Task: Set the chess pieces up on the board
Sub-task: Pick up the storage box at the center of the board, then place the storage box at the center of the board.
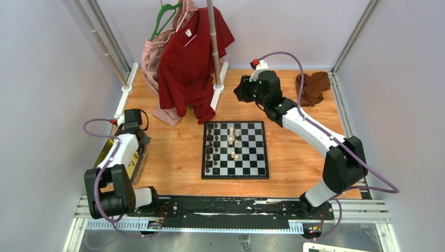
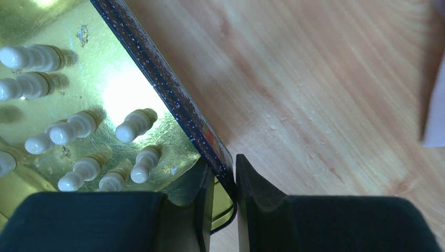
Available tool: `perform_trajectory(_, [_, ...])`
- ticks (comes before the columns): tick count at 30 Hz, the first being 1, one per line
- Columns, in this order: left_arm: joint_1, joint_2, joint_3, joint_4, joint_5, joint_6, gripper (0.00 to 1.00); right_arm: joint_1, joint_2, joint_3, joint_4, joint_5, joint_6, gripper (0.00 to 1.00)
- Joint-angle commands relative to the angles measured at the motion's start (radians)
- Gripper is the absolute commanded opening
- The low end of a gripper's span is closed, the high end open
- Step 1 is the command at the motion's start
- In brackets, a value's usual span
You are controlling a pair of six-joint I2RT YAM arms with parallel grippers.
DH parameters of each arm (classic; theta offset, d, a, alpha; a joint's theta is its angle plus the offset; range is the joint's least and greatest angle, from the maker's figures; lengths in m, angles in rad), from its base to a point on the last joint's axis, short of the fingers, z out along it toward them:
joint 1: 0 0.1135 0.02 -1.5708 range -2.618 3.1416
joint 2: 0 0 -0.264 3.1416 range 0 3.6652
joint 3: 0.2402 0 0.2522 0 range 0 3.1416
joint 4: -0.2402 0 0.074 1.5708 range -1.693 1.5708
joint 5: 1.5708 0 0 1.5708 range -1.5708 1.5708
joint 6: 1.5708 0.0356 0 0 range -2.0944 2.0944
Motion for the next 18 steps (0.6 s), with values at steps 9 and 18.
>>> perform_trajectory(9, [-0.136,-0.102,0.152,-0.137,-0.063,0.117,0.0,-0.047,-0.046,-0.023,-0.012,0.044,-0.001,0.41])
perform_trajectory(18, [-0.384,-0.125,0.242,-0.268,-0.131,0.145,0.0,-0.169,-0.082,-0.064,-0.019,0.062,0.007,0.41])
